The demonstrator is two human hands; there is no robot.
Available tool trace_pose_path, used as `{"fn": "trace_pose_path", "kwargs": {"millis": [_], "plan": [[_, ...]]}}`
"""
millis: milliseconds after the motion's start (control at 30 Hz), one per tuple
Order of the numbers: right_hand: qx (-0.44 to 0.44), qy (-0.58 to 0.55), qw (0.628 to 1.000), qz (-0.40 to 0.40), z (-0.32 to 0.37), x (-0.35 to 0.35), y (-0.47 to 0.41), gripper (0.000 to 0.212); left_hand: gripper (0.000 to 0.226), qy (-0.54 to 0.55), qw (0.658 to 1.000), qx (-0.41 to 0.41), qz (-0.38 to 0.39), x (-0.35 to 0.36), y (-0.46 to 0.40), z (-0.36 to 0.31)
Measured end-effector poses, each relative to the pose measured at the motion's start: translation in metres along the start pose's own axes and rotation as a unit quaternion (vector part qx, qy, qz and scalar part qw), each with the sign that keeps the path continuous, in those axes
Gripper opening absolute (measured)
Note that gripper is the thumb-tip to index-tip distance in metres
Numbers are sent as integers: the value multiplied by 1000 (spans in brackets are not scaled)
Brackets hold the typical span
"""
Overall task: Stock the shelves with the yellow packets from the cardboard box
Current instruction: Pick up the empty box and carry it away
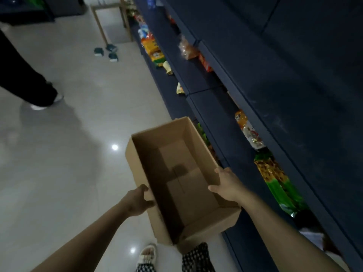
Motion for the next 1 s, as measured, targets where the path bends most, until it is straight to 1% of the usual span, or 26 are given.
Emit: {"fn": "trace_pose_path", "kwargs": {"millis": [133,300,467,533,633,767,900,1000], "plan": [[-2,1,1000,22,-22,6,-50,77,70,84,993,-70,-50,28,-19,2],[-3,-5,1000,27,-44,20,-107,84,77,148,973,-146,-97,70,-46,6],[16,10,999,40,-58,44,-152,85,73,183,960,-174,-119,98,-75,11],[29,3,999,31,-59,53,-164,85,69,192,955,-183,-137,104,-86,16],[32,-10,999,7,-62,64,-180,77,56,188,946,-201,-170,110,-102,26],[20,1,997,-72,-68,73,-195,51,39,204,931,-210,-219,118,-119,37],[29,-3,992,-120,-67,79,-199,36,35,233,911,-184,-285,127,-129,43],[33,-5,989,-145,-62,83,-196,34,32,248,898,-184,-313,129,-131,44]]}}
Point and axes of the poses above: each hand's wrist, its own y-axis away from the middle knuckle, its own x-axis out of the palm, z = x × y, the point moved 1 cm from there along -y, towards the middle knuckle, and after that the axes turned 15 degrees about y, right-handed, at the moved point
